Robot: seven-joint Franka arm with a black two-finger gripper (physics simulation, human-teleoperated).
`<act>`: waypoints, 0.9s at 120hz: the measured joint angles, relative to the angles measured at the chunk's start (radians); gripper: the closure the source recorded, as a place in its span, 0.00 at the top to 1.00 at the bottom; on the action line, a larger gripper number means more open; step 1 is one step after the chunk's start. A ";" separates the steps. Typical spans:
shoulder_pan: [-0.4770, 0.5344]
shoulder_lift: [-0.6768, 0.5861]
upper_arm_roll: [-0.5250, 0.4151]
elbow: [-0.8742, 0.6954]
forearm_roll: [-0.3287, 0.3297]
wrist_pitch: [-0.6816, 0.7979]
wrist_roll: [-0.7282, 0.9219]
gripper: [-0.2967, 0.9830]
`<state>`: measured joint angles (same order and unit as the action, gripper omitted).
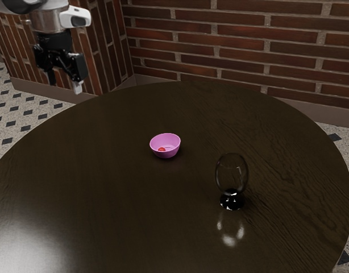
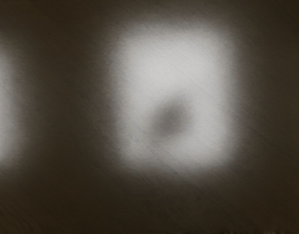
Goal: Take strawberry from the bowl
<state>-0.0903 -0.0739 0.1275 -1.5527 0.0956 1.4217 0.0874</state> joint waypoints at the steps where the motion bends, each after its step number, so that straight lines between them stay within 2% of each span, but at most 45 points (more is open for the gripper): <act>1: -0.002 0.000 0.000 0.000 0.000 -0.001 0.001 0.77; 13: -0.003 0.010 -0.009 0.004 0.004 -0.008 0.017 0.77; 21: 0.003 0.070 -0.021 0.058 0.009 0.002 0.026 0.77; 30: -0.003 0.232 -0.028 0.186 0.009 0.012 0.035 0.77; 43: -0.088 0.550 -0.037 0.424 0.000 0.023 0.042 0.77; 59: -0.099 0.729 -0.041 0.537 -0.004 0.076 0.125 0.77; 71: -0.093 0.779 -0.044 0.573 0.008 0.124 0.225 0.77; 108: -0.034 0.831 -0.056 0.578 0.040 0.234 0.667 0.77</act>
<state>-0.1241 0.7571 0.0716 -0.9749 0.1354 1.6562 0.7546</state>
